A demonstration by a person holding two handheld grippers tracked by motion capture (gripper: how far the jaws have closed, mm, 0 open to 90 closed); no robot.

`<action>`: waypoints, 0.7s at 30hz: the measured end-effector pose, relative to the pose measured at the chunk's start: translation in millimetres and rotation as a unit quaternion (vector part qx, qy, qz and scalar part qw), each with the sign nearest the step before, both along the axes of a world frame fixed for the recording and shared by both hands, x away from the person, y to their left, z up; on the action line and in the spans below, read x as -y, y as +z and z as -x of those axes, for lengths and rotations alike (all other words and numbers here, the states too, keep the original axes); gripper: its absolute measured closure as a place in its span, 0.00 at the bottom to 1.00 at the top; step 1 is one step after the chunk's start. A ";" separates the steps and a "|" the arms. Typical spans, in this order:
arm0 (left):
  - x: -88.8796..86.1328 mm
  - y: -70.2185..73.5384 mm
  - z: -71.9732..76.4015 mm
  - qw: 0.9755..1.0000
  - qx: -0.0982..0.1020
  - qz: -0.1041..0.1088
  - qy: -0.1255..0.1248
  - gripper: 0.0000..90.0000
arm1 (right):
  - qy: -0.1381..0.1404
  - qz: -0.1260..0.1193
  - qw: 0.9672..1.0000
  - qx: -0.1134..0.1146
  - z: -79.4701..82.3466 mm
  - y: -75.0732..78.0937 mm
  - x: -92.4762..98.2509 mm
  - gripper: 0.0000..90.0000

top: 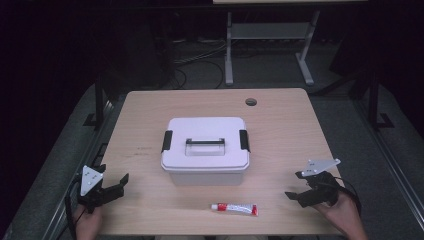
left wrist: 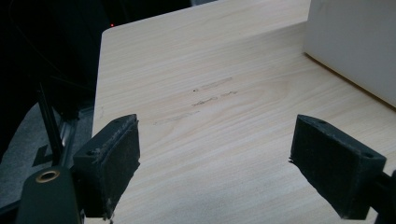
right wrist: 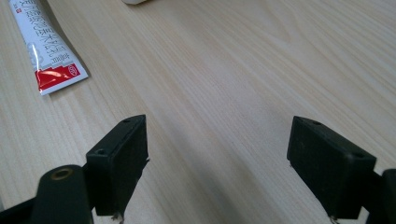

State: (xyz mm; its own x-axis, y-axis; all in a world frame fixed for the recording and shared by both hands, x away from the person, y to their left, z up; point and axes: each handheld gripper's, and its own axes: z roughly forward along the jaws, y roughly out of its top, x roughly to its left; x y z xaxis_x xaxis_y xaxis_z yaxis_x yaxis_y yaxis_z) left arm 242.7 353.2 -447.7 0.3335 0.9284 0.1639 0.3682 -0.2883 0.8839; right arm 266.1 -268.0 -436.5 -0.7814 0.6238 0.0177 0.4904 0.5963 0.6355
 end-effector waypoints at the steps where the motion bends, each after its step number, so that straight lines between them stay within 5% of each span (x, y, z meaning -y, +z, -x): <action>1: 0.4 0.0 -0.3 1.000 -0.001 0.000 -0.001 0.17 | 0.000 -0.001 1.000 -0.001 -0.1 0.2 0.1 0.22; 21: 0.3 0.0 -1.6 1.000 -0.001 0.001 -0.004 0.17 | 0.030 0.004 0.999 -0.018 -15.2 22.0 -2.6 0.21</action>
State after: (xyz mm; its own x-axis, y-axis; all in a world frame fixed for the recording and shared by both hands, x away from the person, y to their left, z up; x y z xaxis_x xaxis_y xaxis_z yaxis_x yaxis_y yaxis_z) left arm 244.4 352.8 -447.7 0.3414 0.9259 0.1618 0.3667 -0.2897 0.8841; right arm 281.4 -265.4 -414.5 -0.8165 0.5758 0.0415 0.4762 0.6311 0.6124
